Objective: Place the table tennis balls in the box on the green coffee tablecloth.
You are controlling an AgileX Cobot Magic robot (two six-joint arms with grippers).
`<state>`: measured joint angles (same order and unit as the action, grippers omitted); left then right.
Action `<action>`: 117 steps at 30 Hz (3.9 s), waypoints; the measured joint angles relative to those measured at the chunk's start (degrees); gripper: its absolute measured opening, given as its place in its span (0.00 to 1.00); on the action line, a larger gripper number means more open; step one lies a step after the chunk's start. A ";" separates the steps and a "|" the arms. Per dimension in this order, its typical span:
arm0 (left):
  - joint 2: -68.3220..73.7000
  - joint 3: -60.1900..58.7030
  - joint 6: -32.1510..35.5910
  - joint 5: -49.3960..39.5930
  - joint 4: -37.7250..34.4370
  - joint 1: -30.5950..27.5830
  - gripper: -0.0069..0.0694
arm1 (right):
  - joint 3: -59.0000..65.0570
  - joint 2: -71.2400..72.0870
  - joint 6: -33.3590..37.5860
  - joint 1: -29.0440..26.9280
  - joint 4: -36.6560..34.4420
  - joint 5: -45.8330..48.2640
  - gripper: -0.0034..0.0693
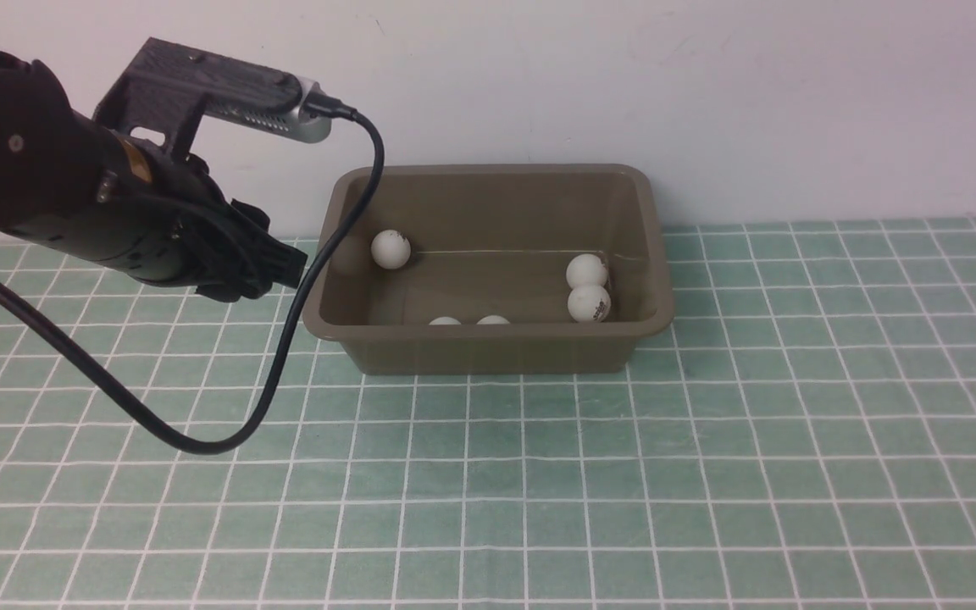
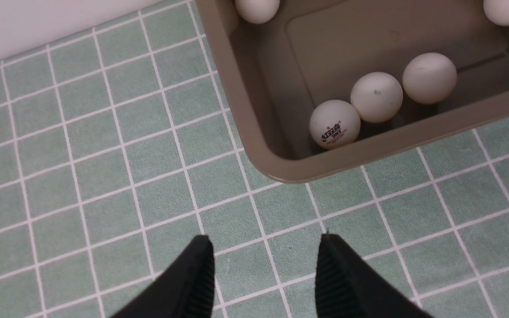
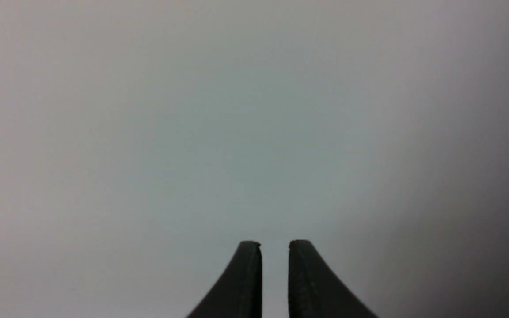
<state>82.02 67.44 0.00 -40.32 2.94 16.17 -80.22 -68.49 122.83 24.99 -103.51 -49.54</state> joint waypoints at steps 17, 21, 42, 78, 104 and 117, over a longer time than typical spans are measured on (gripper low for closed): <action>0.00 0.00 0.00 0.21 -0.02 0.00 0.47 | 12.20 0.13 8.48 0.00 0.00 -1.12 0.03; 0.00 0.00 0.00 0.25 -0.02 0.00 0.47 | 18.64 0.13 8.54 0.00 0.00 -1.51 0.03; 0.00 0.00 0.00 0.07 -0.02 0.00 0.47 | 37.38 0.13 25.29 5.51 4.44 15.33 0.03; 0.00 0.00 0.00 0.41 -0.22 0.00 0.47 | 24.66 0.25 32.59 5.51 28.01 -12.43 0.03; 0.00 0.00 0.00 0.41 -2.94 0.00 0.47 | 24.93 -1.88 -46.62 5.51 19.27 55.87 0.03; 0.00 0.00 0.00 0.53 -2.94 0.00 0.47 | 24.93 -3.39 -44.15 -3.56 67.39 66.26 0.03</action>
<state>82.02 67.44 0.00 -39.80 0.00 16.17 -55.29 -71.88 78.67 21.43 -36.12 16.72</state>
